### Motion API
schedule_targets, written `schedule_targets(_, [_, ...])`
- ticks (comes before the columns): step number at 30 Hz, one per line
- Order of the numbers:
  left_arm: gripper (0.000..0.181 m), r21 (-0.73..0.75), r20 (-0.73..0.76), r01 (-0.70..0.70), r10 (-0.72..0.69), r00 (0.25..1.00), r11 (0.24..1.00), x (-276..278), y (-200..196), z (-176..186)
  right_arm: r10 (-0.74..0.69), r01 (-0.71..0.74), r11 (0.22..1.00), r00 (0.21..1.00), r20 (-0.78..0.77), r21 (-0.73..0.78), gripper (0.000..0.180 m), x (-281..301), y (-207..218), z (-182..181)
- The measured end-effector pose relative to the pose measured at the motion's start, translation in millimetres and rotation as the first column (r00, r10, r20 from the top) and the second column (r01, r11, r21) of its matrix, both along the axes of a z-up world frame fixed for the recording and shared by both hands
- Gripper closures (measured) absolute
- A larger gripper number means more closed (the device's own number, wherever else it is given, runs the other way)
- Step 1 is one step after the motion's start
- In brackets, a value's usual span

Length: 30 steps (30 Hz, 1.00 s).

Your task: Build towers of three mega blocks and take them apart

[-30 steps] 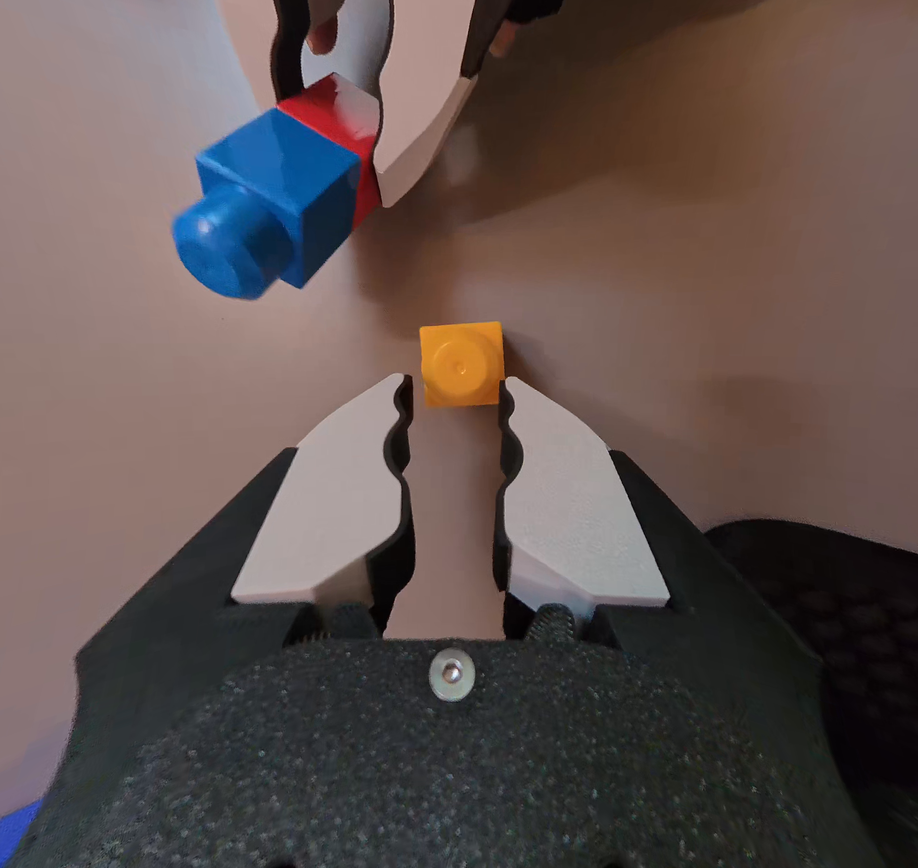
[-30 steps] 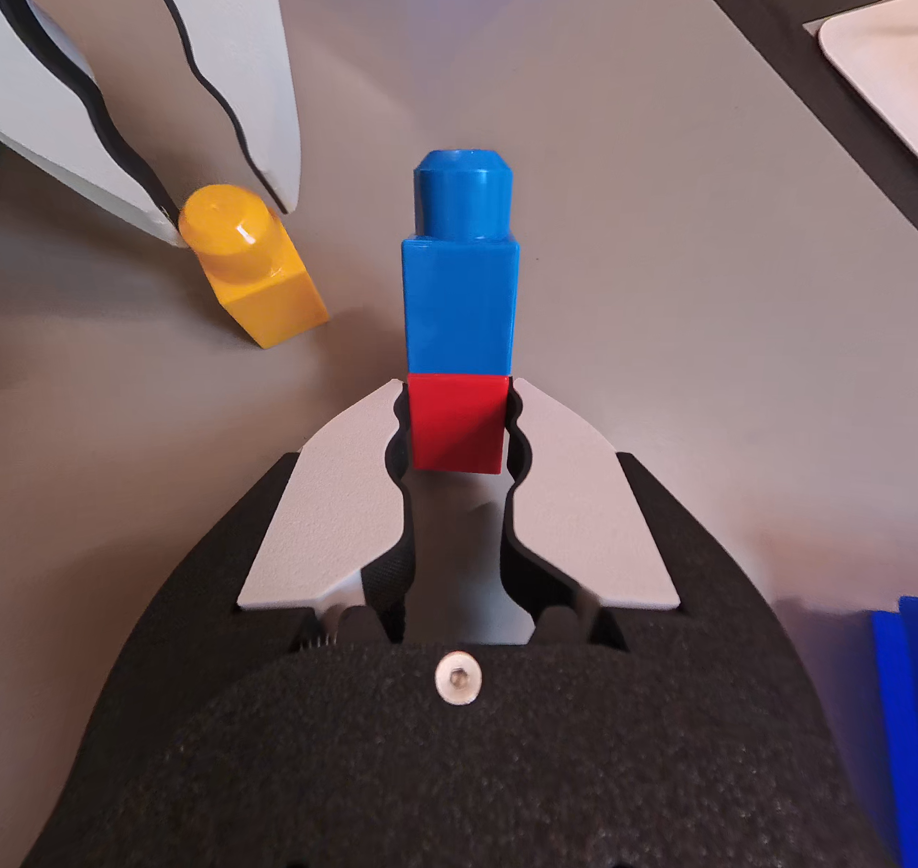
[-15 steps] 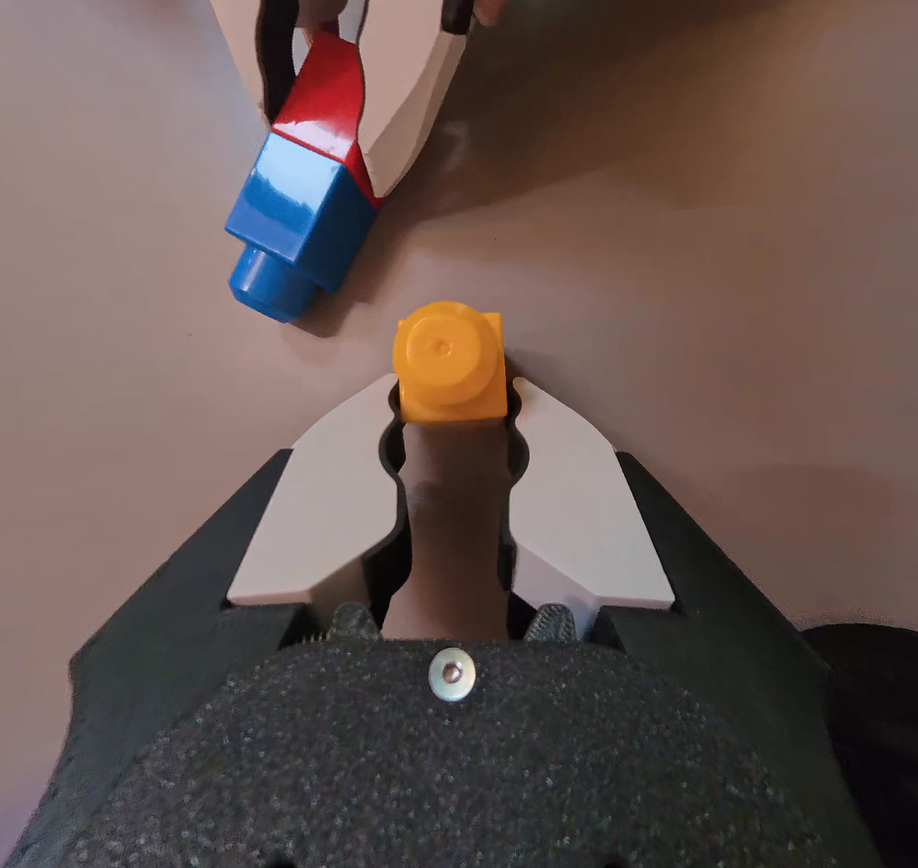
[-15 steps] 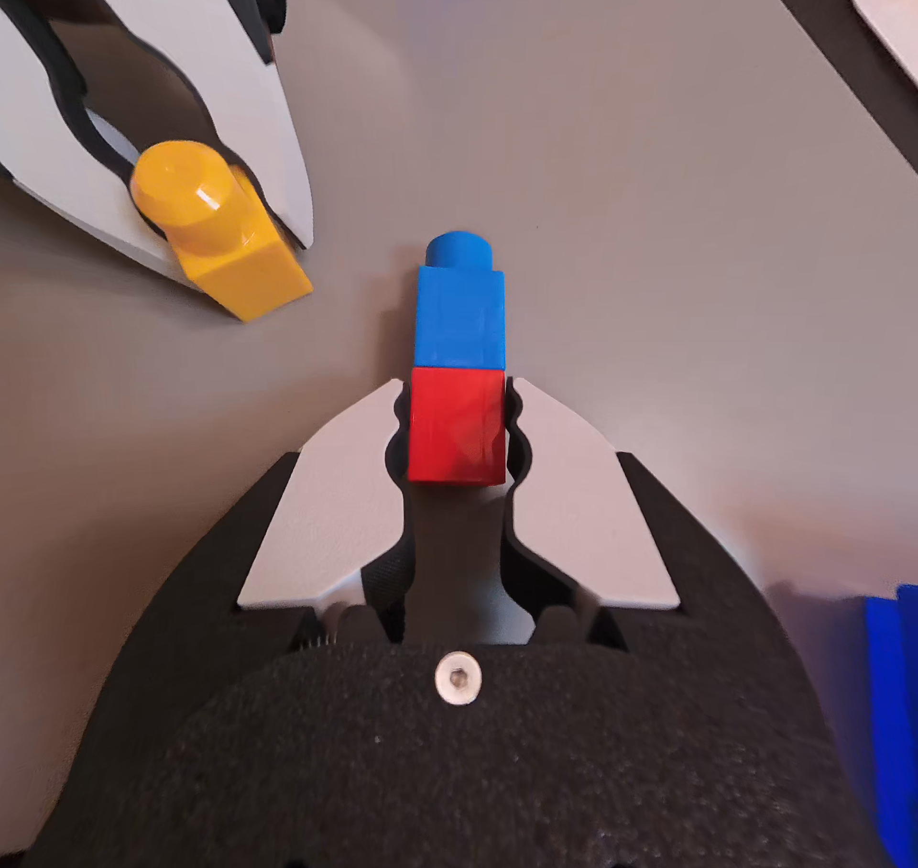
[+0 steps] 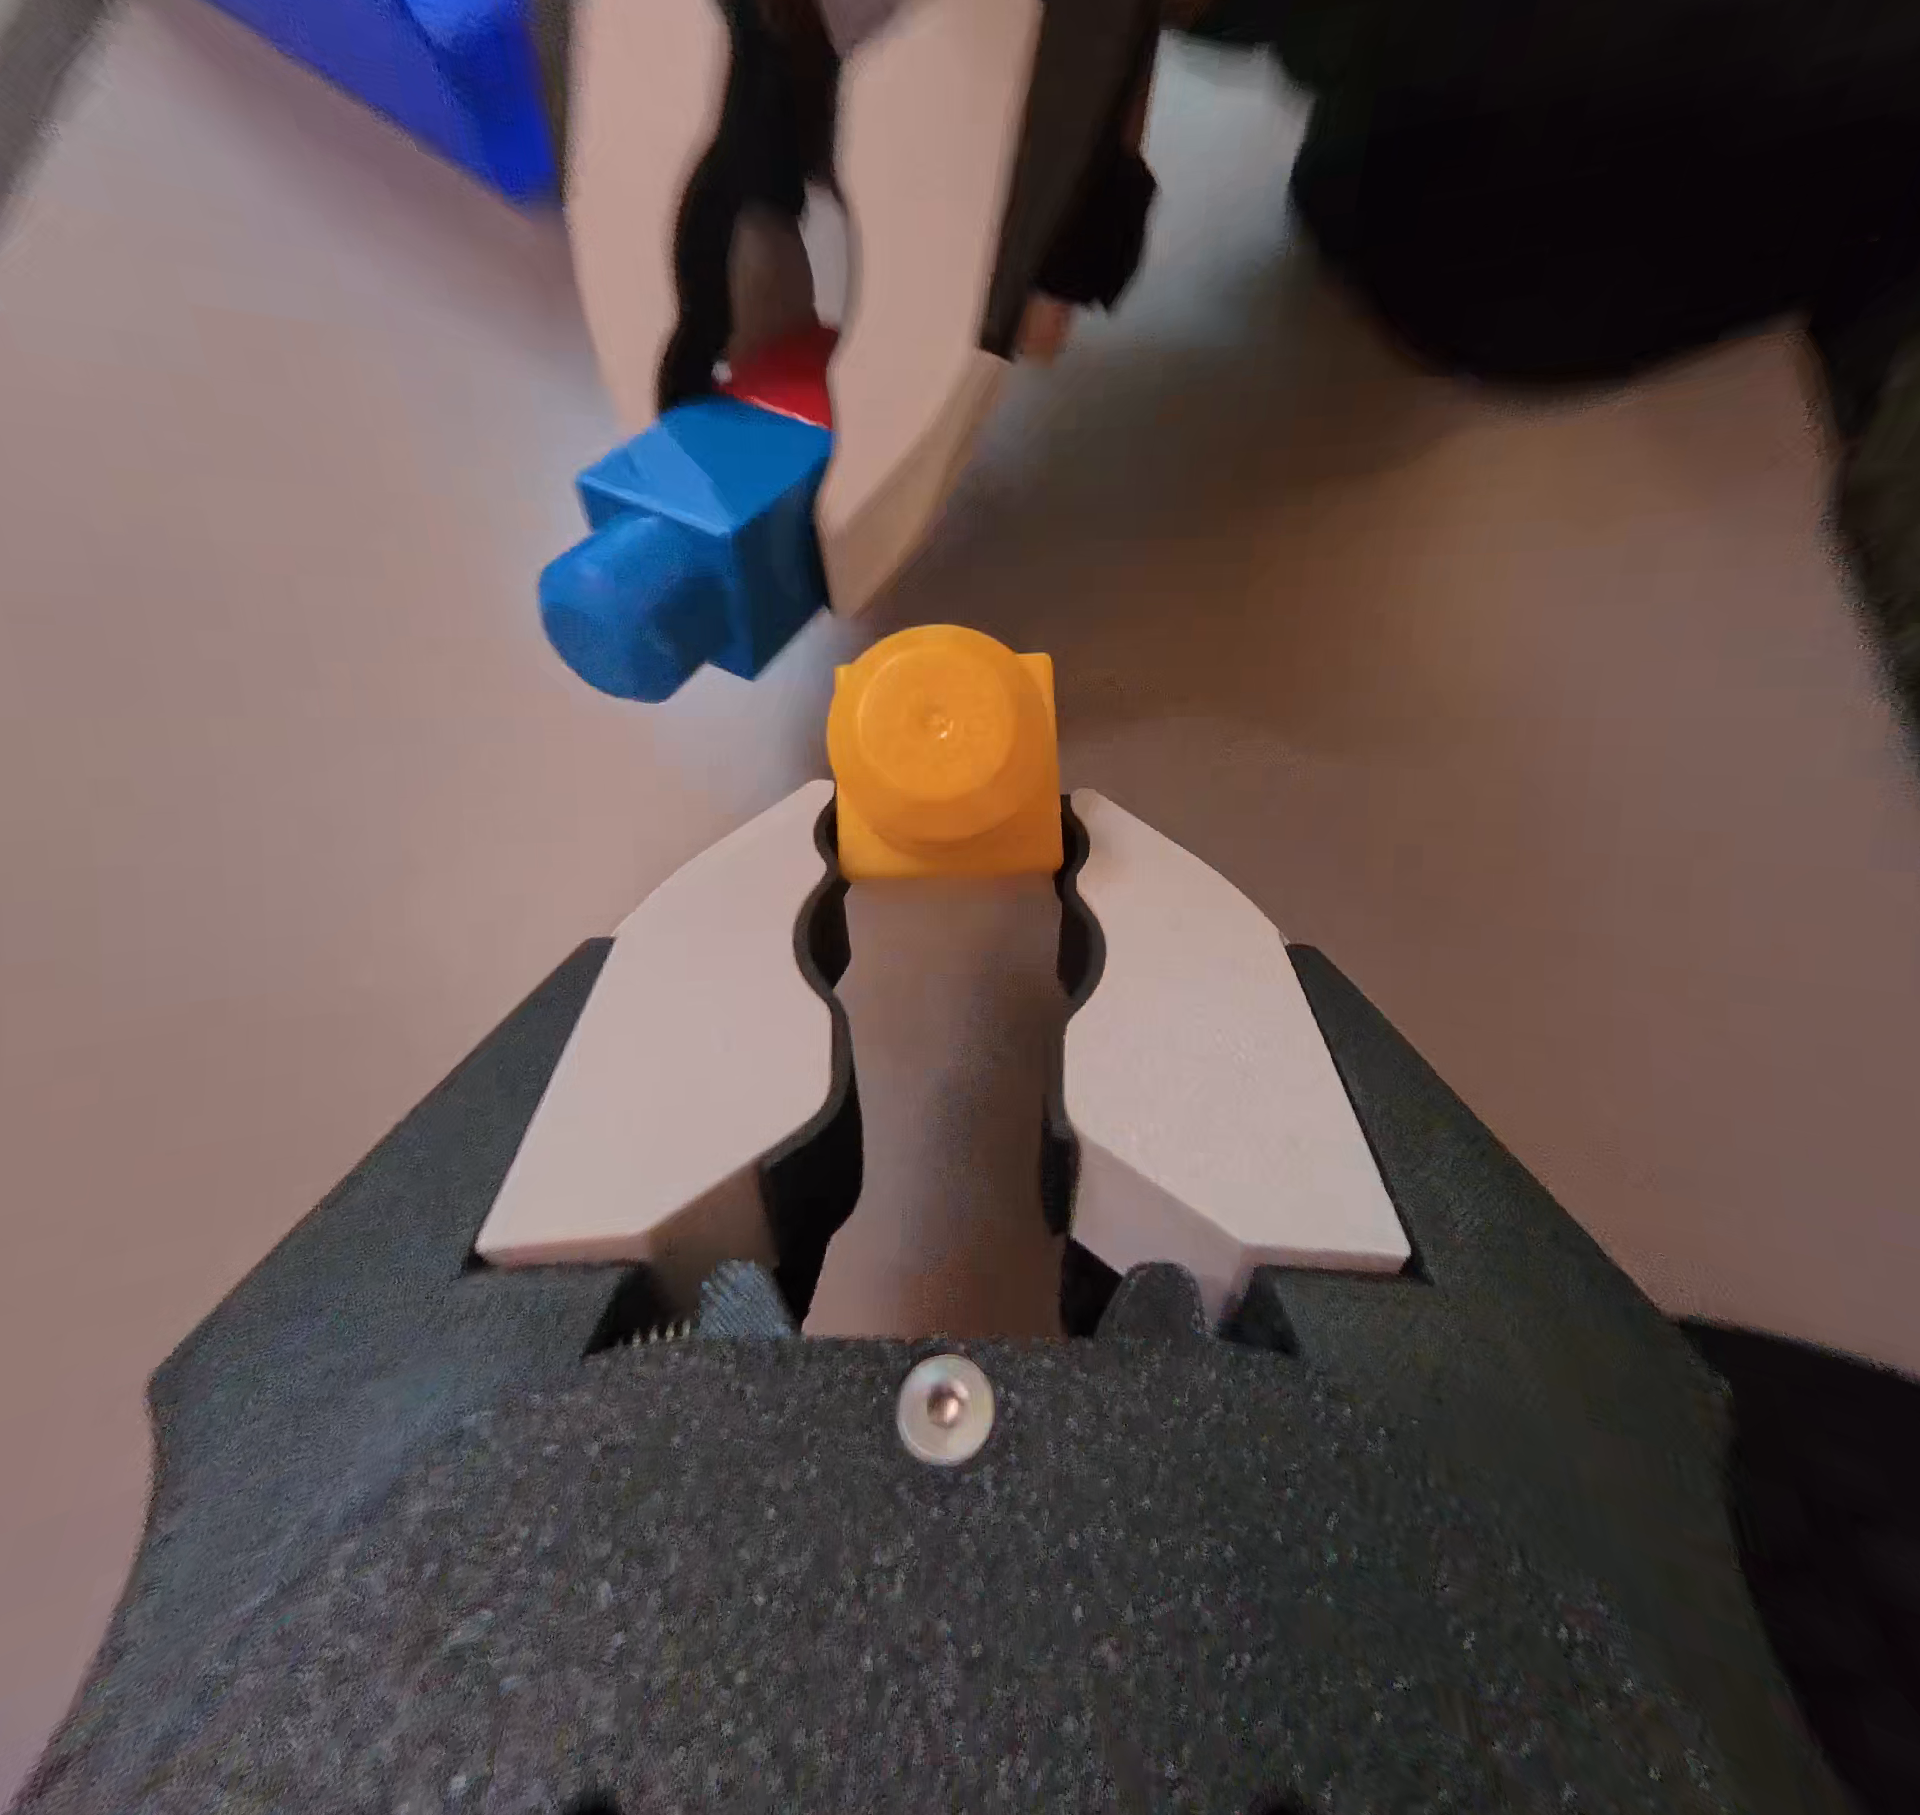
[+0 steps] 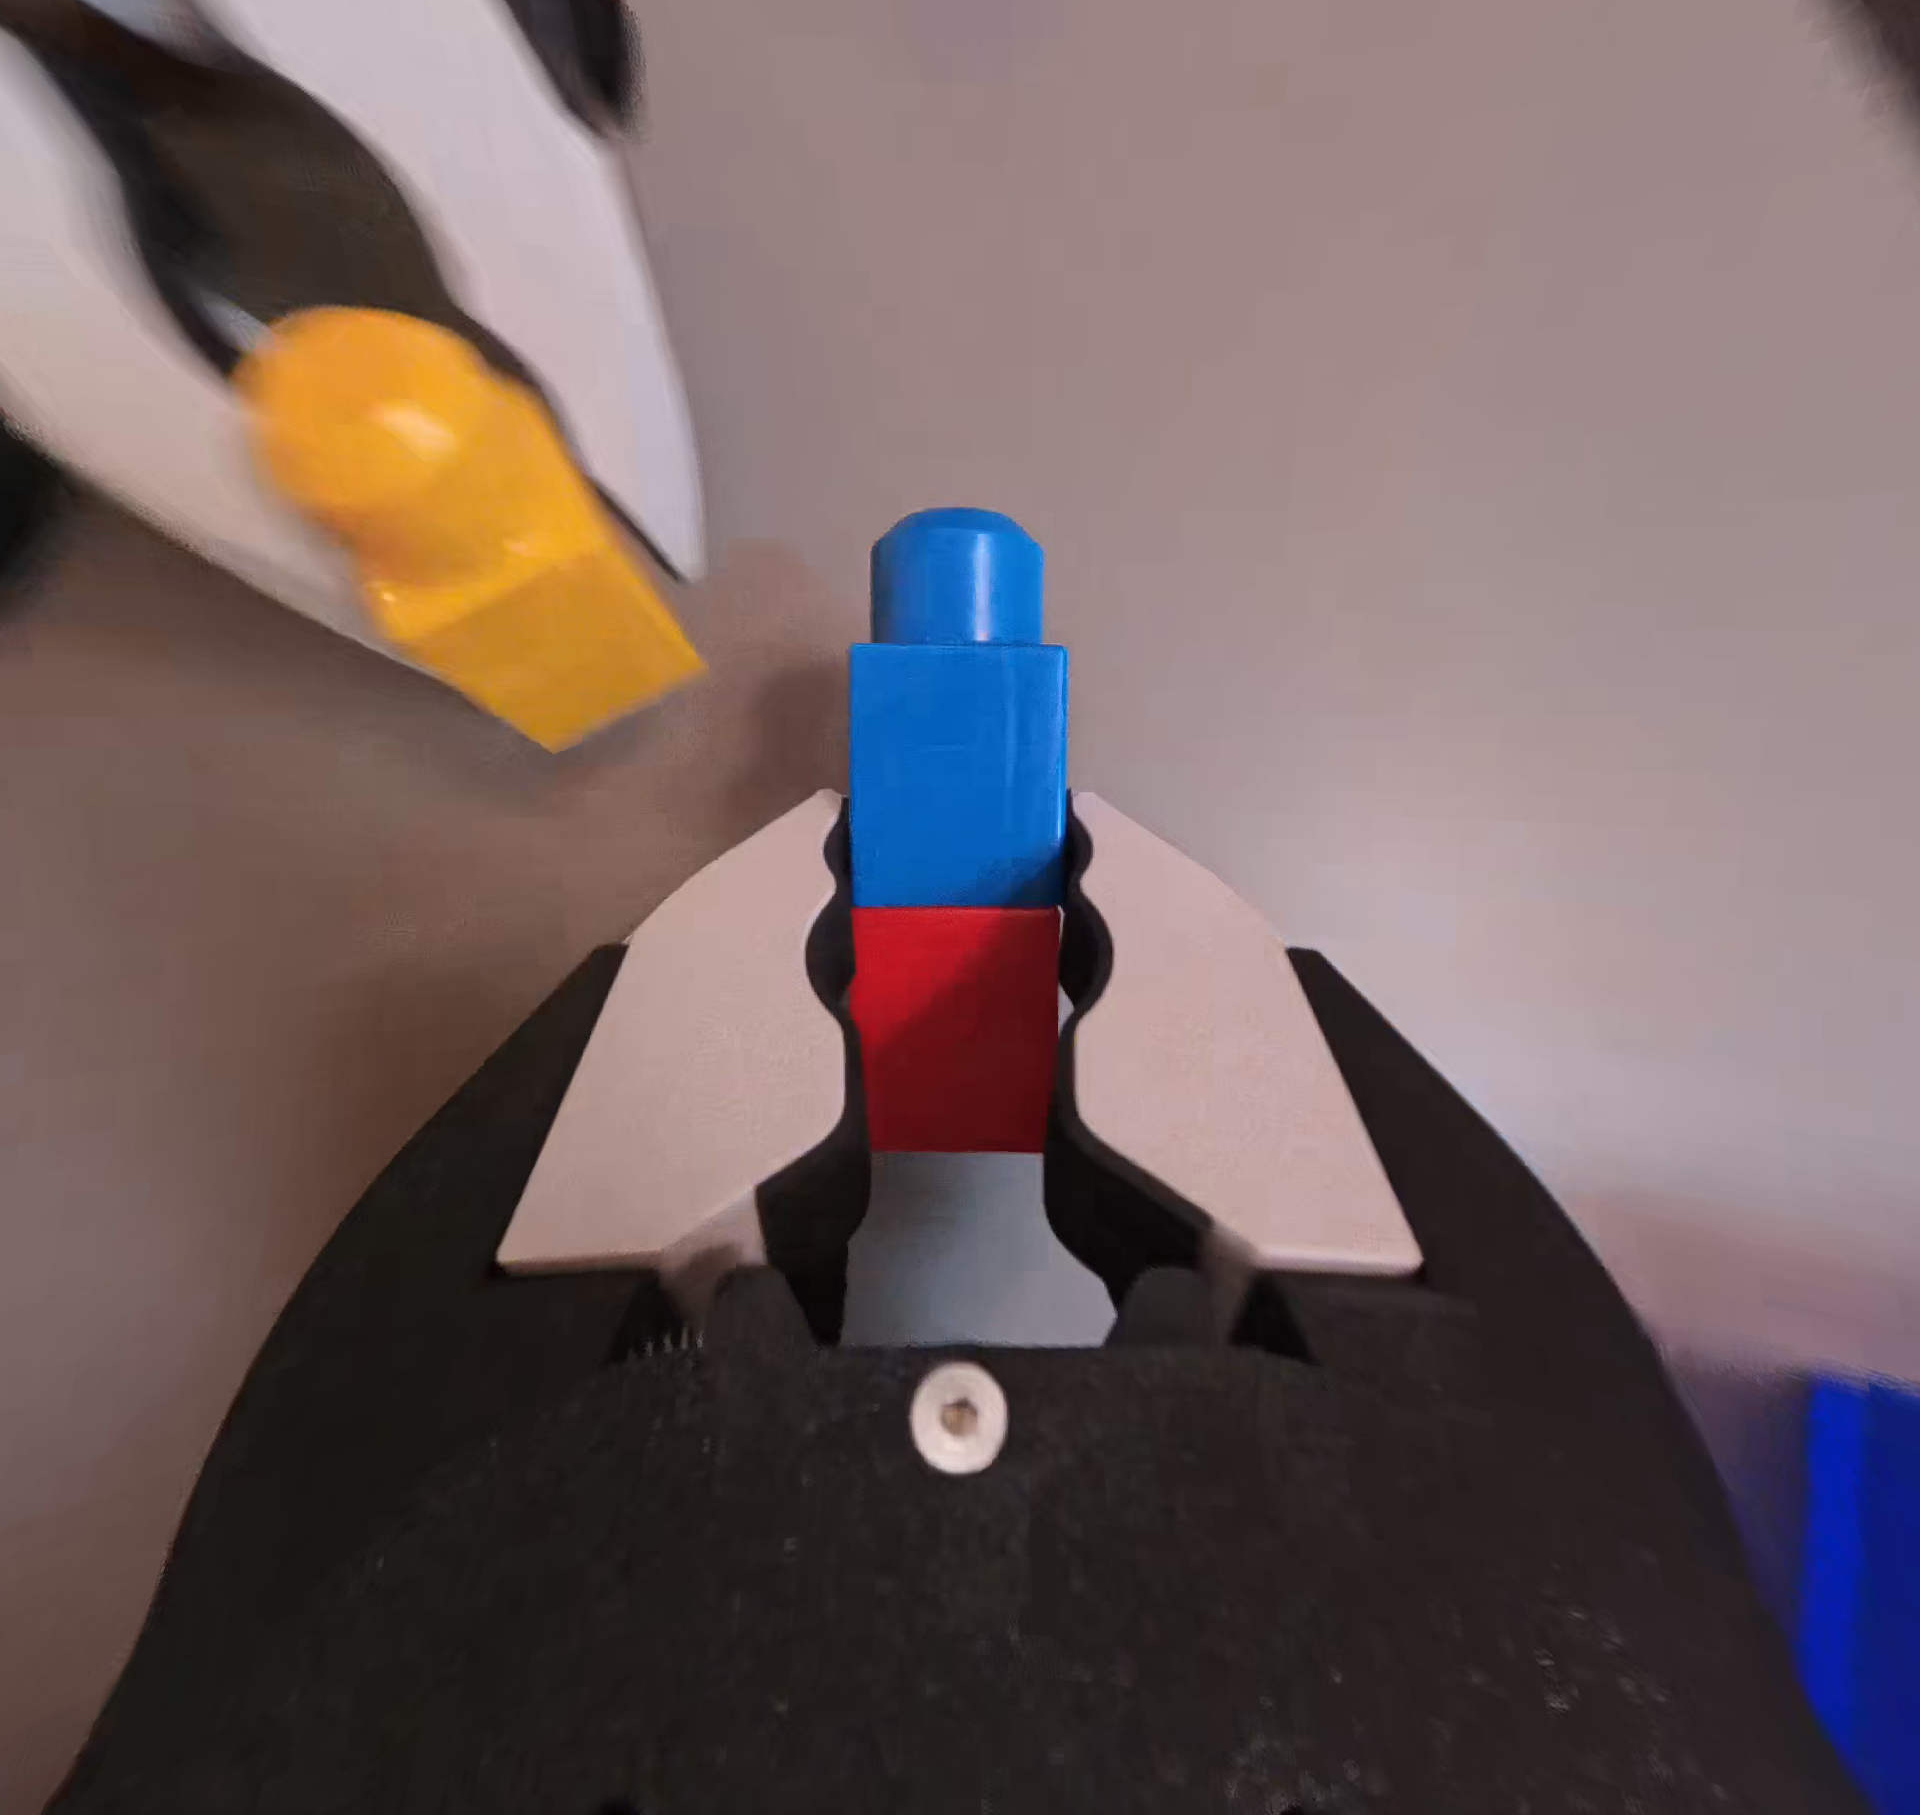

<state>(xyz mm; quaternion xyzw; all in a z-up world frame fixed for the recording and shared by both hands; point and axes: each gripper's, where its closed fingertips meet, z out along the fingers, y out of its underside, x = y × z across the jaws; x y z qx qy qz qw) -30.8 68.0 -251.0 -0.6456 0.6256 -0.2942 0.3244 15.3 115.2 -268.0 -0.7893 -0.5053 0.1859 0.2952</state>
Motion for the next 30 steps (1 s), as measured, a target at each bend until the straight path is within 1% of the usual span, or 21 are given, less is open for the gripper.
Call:
schedule_targets(1, [0.143, -0.038, 0.106, -0.012, 0.016, 0.994, 0.999, 2, 1, 18, 0.065, -0.056, 0.997, 0.986, -0.154, 0.062, 0.143, -8, -4, 23])
schedule_targets(2, [0.144, -0.078, 0.212, -0.017, 0.033, 0.977, 0.997, 4, 3, 39, 0.141, -0.105, 0.986, 0.941, -0.308, 0.131, 0.143, -14, -12, 48])
schedule_targets(3, [0.144, -0.109, 0.31, -0.025, 0.058, 0.949, 0.994, 3, 5, 60, 0.188, -0.118, 0.977, 0.872, -0.452, 0.178, 0.143, -15, -19, 73])
schedule_targets(4, [0.144, -0.128, 0.394, -0.028, 0.077, 0.916, 0.991, 2, 6, 79, 0.205, -0.121, 0.975, 0.806, -0.555, 0.184, 0.143, -12, -25, 91])
schedule_targets(5, [0.144, -0.132, 0.461, -0.032, 0.09, 0.883, 0.991, 0, 6, 95, 0.218, -0.135, 0.974, 0.757, -0.616, 0.179, 0.143, -9, -30, 101])
schedule_targets(7, [0.144, -0.123, 0.534, -0.032, 0.094, 0.841, 0.992, -3, 4, 115, 0.244, -0.166, 0.97, 0.708, -0.663, 0.18, 0.143, -8, -39, 104])
schedule_targets(10, [0.144, -0.113, 0.535, -0.019, 0.077, 0.841, 0.993, 0, -2, 119, 0.27, -0.229, 0.962, 0.694, -0.667, 0.152, 0.143, -20, -50, 92])
schedule_targets(15, [0.144, -0.093, 0.436, 0.007, 0.035, 0.899, 0.996, 6, -9, 100, 0.307, -0.266, 0.951, 0.734, -0.606, 0.159, 0.143, -35, -60, 80])
schedule_targets(17, [0.144, -0.082, 0.371, 0.017, 0.015, 0.928, 0.997, 6, -13, 90, 0.316, -0.275, 0.948, 0.75, -0.581, 0.161, 0.143, -37, -63, 77])
schedule_targets(22, [0.144, -0.062, 0.281, 0.039, -0.02, 0.96, 0.997, 3, -18, 76, 0.33, -0.295, 0.943, 0.781, -0.53, 0.152, 0.143, -38, -67, 69])
schedule_targets(24, [0.143, -0.059, 0.24, 0.067, -0.051, 0.969, 0.996, 3, -22, 68, 0.348, -0.323, 0.936, 0.803, -0.484, 0.138, 0.144, -39, -71, 59])
schedule_targets(27, [0.143, -0.052, 0.15, 0.095, -0.087, 0.985, 0.994, 1, -27, 53, 0.375, -0.355, 0.927, 0.852, -0.365, 0.125, 0.144, -41, -76, 40])
schedule_targets(30, [0.143, -0.038, 0.043, 0.095, -0.093, 0.995, 0.995, -4, -28, 37, 0.383, -0.364, 0.924, 0.883, -0.271, 0.122, 0.144, -42, -77, 25])
